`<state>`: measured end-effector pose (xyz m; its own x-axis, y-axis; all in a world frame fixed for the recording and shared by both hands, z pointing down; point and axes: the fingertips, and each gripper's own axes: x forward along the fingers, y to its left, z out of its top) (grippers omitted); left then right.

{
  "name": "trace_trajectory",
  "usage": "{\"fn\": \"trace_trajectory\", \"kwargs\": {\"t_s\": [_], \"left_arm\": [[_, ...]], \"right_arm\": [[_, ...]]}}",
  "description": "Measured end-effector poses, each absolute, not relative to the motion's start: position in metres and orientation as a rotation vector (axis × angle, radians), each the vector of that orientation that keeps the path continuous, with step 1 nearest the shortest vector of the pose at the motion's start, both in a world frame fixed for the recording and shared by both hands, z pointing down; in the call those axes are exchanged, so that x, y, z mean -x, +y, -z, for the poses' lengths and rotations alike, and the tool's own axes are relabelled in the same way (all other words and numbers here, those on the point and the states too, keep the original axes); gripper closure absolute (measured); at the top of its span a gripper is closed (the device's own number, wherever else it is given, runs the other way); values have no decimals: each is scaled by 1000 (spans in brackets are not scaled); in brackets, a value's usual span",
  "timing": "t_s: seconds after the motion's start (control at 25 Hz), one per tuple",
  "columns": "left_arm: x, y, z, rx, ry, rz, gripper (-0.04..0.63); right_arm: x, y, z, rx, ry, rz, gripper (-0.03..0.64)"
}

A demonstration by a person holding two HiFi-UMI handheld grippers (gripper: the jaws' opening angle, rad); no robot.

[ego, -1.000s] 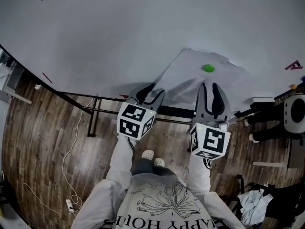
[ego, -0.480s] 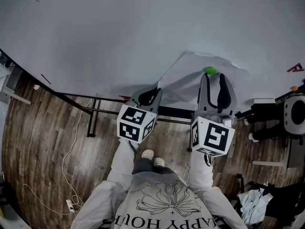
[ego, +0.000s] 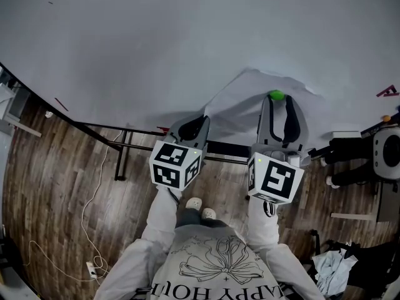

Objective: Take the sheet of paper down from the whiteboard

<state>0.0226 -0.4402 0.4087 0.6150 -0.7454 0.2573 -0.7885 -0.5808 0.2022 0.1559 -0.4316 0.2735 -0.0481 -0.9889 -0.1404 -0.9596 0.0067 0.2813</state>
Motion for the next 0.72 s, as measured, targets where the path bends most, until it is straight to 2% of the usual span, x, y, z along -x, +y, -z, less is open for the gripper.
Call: {"fn": "trace_trajectory", "kwargs": {"t_s": [0.16,0.72], "left_arm": [[-20,-439,-406,-2541,-1263,-197,591],[3,-434,-384,-2500,-1400,-121,591]], "right_arm": [[-151,-432,-273,-2082,-2133,506,494],[-161,-430,-272,-2088,-2192,426,502]]}}
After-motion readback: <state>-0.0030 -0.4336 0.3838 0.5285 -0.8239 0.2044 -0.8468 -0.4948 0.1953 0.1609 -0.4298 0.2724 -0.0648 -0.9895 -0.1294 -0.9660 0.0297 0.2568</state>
